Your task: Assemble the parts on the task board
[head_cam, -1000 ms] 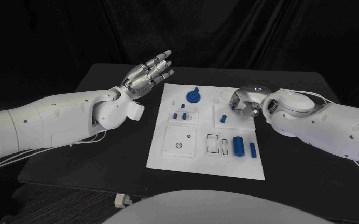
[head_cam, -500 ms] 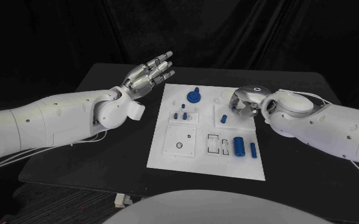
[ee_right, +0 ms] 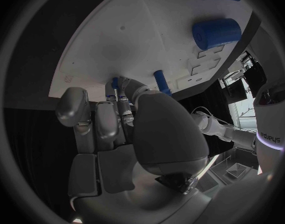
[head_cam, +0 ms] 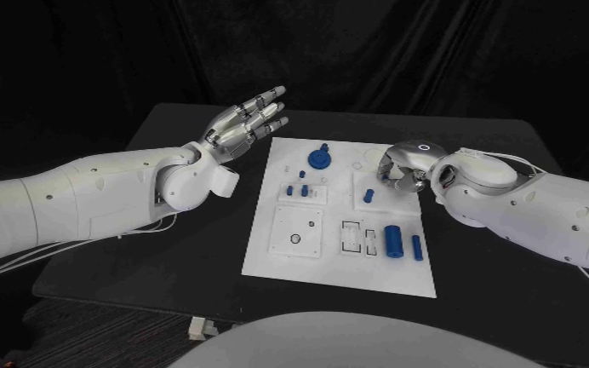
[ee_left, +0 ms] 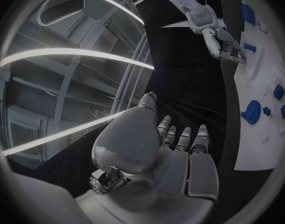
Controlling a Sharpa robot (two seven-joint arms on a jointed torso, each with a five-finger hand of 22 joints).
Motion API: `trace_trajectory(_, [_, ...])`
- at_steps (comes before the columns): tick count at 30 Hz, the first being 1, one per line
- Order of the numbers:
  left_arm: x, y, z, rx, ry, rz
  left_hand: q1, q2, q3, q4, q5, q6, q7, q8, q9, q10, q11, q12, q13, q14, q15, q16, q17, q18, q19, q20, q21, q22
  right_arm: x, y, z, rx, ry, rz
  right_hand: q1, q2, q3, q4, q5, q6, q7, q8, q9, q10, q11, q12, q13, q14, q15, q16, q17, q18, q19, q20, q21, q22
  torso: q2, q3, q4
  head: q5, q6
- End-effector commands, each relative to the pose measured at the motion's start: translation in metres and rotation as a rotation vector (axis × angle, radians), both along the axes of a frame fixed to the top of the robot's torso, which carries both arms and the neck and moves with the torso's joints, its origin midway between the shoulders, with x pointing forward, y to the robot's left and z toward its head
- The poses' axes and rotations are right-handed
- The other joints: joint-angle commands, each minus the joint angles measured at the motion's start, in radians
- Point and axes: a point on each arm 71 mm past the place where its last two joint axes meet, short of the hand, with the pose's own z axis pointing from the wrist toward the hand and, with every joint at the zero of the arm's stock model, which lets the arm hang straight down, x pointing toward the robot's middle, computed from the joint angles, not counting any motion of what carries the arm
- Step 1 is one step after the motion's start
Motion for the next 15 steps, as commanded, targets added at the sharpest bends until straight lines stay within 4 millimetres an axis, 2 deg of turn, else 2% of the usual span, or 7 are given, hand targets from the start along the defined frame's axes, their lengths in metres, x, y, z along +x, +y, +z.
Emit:
trace_trajectory(1, [-0.001, -0.001, 0.001, -0.022, -0.005, -0.01, 0.009, 0.0, 0.0, -0.01, 0.009, 0.006, 0.005, 0.007, 0.001, 0.0, 0.007, 0.006, 0.002, 0.003, 0.008, 0.001, 0.001, 0.017, -0.001, 0.007, 0.007, 0.002, -0.003, 0.001, 0.002, 0.025, -0.024, 0.007, 0.016, -0.001, -0.001, -0.009, -0.003, 0.01, 0.0, 0.006, 0.004, 0.012, -0.002, 0.009, 0.004, -0.001, -0.007, 0.0, -0.001, -0.005, -0.002, -0.009, 0.005, 0.126, 0.0, 0.0001, -0.0001, 0.001, 0.0])
trace_trajectory(8, [0.0, -0.001, 0.0, -0.02, 0.0, -0.013, 0.013, 0.001, 0.002, -0.019, 0.019, 0.009, 0.008, 0.008, 0.002, 0.0, 0.01, 0.007, 0.002, 0.005, 0.011, 0.004, 0.002, 0.017, 0.001, 0.01, 0.008, 0.007, -0.005, 0.001, 0.016, 0.046, -0.052, 0.018, 0.019, -0.001, -0.001, -0.012, -0.004, 0.009, 0.0, 0.005, 0.005, 0.015, -0.003, 0.01, 0.004, -0.002, -0.008, -0.002, -0.005, -0.005, -0.002, -0.009, 0.005, 0.126, 0.0, 0.0, -0.0002, 0.007, 0.0])
trace_trajectory(15, [0.0, -0.001, -0.001, -0.017, 0.005, -0.016, 0.015, 0.002, 0.002, -0.026, 0.026, 0.014, 0.012, 0.01, 0.003, 0.001, 0.013, 0.009, 0.003, 0.006, 0.014, 0.006, 0.003, 0.017, 0.003, 0.013, 0.009, 0.009, -0.011, 0.009, 0.053, 0.082, -0.102, 0.055, 0.017, -0.004, -0.003, -0.011, -0.005, -0.001, 0.002, -0.001, 0.006, 0.015, -0.001, 0.009, 0.004, -0.003, -0.007, -0.004, -0.007, -0.005, -0.003, -0.01, 0.004, 0.126, 0.0, -0.0002, 0.0, 0.013, 0.0])
